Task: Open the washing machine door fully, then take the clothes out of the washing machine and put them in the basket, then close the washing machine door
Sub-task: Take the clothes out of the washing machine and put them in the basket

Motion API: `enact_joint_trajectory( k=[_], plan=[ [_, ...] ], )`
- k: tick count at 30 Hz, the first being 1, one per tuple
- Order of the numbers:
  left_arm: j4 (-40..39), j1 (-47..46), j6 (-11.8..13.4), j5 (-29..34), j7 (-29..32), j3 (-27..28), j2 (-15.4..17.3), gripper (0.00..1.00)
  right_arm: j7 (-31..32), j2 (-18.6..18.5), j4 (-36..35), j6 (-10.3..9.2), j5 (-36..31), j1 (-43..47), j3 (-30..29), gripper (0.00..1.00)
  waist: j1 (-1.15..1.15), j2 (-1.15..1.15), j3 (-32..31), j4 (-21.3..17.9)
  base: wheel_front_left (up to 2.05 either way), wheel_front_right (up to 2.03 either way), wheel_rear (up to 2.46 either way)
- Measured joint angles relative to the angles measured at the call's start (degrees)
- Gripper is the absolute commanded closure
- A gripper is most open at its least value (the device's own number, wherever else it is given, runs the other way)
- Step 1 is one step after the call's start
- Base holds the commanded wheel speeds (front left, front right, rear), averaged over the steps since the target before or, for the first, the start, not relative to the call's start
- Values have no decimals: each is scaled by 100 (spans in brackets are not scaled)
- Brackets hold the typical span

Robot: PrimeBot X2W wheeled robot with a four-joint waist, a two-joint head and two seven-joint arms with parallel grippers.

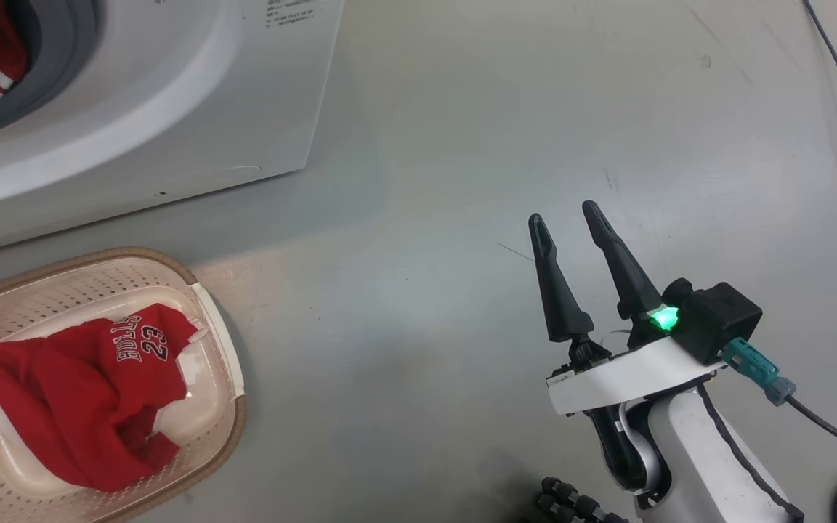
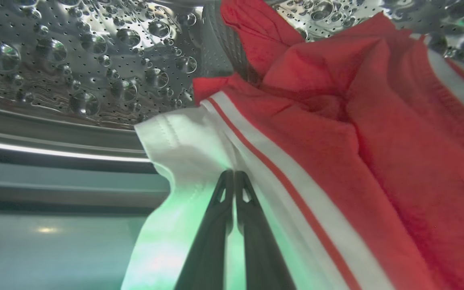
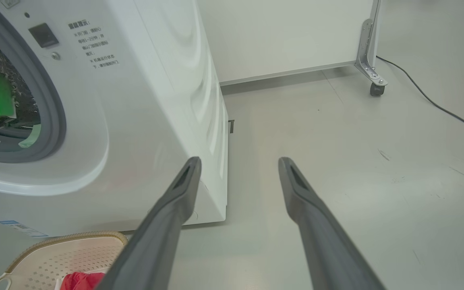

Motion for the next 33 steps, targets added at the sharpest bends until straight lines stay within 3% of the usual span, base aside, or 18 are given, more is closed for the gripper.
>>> enact_joint_trajectory(
  k=[15, 33],
  plan=[
    [177, 241, -323, -114, -810, -12, -281, 100, 0, -4, 140, 1, -193, 2, -246, 0, 0, 0, -411, 398, 0, 0, 0],
    [253, 861, -693, -208, -1870, -85, -370, 100, 0, -9, 291, 23, -257, 102, -416, 0, 0, 0, -964, 844, 0, 0, 0]
  ],
)
